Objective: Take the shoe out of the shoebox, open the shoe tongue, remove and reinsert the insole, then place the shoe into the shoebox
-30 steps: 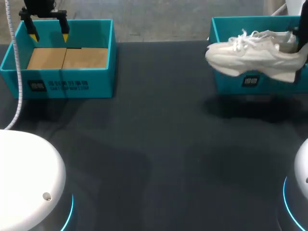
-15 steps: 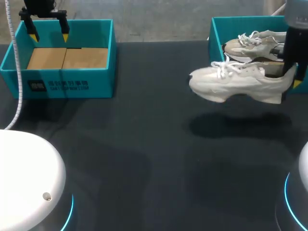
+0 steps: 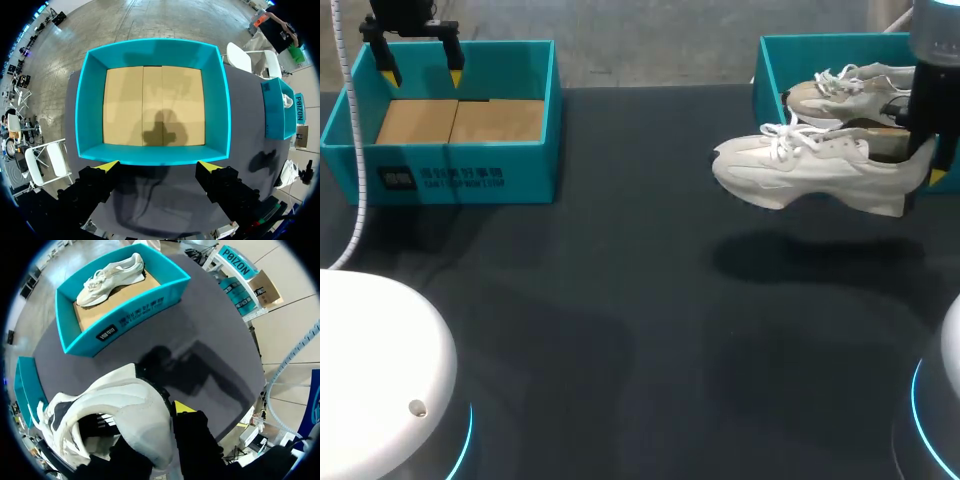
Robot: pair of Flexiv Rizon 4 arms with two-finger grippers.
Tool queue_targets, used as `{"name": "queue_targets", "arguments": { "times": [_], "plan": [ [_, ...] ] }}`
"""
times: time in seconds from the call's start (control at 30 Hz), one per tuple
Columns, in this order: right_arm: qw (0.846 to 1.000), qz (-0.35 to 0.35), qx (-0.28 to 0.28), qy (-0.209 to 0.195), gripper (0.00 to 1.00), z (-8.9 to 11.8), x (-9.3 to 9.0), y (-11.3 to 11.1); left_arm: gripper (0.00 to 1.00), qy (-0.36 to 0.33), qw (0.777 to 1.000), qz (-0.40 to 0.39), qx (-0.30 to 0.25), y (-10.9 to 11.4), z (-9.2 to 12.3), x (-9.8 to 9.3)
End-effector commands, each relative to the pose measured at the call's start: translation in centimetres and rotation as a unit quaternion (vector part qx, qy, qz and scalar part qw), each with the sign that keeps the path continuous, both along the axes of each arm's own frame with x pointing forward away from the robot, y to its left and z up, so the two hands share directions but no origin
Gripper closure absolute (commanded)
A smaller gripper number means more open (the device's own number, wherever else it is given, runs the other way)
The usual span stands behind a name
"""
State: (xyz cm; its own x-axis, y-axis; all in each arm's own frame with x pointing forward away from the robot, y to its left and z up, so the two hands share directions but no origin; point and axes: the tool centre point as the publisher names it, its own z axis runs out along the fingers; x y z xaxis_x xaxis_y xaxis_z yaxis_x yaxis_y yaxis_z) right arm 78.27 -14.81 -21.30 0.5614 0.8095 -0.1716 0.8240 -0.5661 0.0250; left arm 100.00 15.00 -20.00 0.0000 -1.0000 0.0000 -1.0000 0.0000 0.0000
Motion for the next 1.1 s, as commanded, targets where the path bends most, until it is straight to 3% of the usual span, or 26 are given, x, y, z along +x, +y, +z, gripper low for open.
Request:
{"name": "queue_targets", "arguments": {
  "times": [0.03,0.23,0.43,0.73,1.1],
  "plan": [
    [1.0,-0.004,-0.01,-0.021,1.0,-0.3,-2.6,2.7,0.0,0.0,1.0,0.0,0.0,0.0,0.0,0.0],
    [0.999,-0.03,-0.009,-0.028,1.0,-1.5,-6.2,6.2,0.0,0.0,1.0,0.0,0.0,0.0,0.0,0.0],
    [0.999,-0.03,-0.015,-0.016,1.0,-4.5,-8.4,11.2,0.0,0.0,1.0,0.0,0.0,0.0,0.0,0.0],
    [1.0,-0.013,-0.026,0.009,1.0,-9.2,-10.0,16.5,0.0,0.0,1.0,0.0,0.0,0.0,0.0,0.0],
    [0.999,0.023,-0.028,0.023,1.0,-12.6,-11.1,20.0,0.0,0.0,1.0,0.0,0.0,0.0,0.0,0.0]
  ]
}}
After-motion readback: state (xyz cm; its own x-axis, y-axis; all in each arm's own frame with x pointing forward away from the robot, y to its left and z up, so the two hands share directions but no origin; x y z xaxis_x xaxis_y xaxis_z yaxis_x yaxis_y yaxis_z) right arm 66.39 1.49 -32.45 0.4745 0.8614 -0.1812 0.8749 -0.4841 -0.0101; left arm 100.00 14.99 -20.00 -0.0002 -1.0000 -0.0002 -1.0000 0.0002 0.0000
